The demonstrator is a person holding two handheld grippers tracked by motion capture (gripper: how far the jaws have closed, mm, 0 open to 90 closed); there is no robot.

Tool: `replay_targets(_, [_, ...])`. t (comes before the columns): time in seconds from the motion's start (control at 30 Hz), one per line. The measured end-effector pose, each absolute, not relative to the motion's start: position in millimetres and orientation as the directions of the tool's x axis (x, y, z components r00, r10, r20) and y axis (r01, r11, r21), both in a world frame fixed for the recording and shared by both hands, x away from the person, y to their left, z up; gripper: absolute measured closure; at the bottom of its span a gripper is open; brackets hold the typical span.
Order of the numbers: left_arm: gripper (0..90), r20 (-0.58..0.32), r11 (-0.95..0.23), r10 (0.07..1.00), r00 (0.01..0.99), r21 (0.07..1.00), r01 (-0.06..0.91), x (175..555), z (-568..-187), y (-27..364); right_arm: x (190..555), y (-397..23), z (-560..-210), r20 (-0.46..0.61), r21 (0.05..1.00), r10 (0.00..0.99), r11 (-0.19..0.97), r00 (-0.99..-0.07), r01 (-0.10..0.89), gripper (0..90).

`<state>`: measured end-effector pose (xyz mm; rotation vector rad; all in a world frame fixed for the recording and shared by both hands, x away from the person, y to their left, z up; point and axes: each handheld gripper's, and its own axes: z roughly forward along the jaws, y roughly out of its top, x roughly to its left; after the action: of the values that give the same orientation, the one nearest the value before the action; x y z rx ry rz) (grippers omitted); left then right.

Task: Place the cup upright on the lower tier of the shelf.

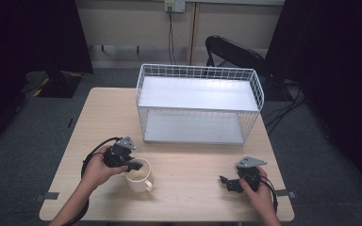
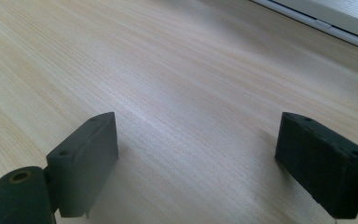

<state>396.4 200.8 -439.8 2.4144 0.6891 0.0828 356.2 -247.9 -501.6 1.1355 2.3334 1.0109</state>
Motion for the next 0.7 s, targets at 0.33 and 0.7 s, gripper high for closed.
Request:
replay_targets(0.33, [81.2,-0.038,-0.704,0.513,0.857,0.552,0.446,394.8,-435.5,202.2,356.2,-247.9,-501.6,-0.006,0.732,0.788,0.423,-0.615,0.535,12.3])
replay_targets(0.7, [82.5,-0.043,-0.656,0.587,0.809,0.56,0.506,395.9,-433.2,208.7,356.4,-248.0,-501.6,-0.006,0.731,0.788,0.423,-0.616,0.535,12.3])
